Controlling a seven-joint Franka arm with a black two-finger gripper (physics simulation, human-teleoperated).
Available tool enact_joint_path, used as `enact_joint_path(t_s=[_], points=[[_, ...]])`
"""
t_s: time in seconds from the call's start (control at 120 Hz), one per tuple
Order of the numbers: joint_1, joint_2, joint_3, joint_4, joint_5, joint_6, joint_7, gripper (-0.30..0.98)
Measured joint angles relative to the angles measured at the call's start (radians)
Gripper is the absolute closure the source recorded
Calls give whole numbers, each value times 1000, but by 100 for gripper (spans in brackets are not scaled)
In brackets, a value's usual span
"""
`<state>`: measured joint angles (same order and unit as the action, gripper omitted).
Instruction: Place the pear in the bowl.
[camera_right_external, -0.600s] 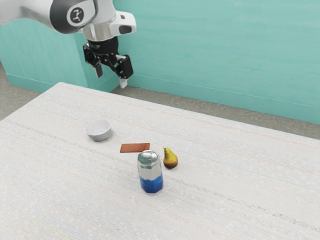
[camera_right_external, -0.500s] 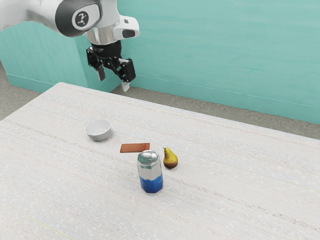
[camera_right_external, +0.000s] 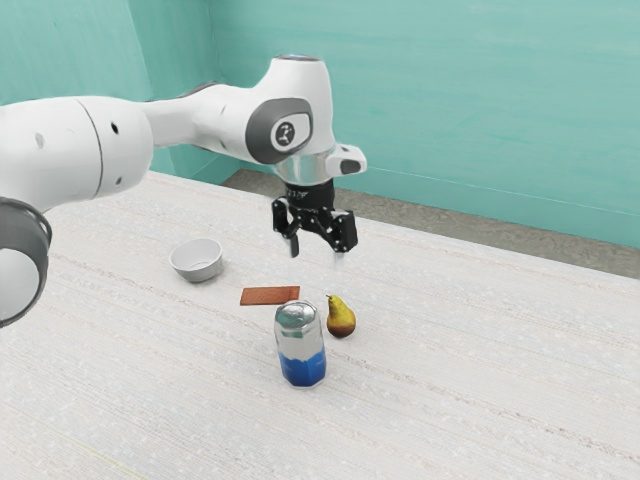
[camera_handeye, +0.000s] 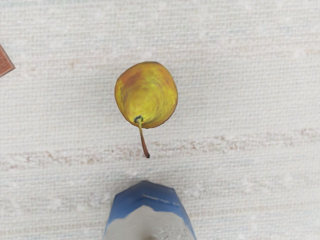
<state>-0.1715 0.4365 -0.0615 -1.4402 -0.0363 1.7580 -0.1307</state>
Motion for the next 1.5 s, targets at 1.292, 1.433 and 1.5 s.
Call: enact_joint_path(t_s=[1.292,1.433,1.5], points=[[78,373,-98,269,1,-108,44,0],[79,383,-100,272,1,-98,46,0],[81,389,-100,272,1,-92,47,0]])
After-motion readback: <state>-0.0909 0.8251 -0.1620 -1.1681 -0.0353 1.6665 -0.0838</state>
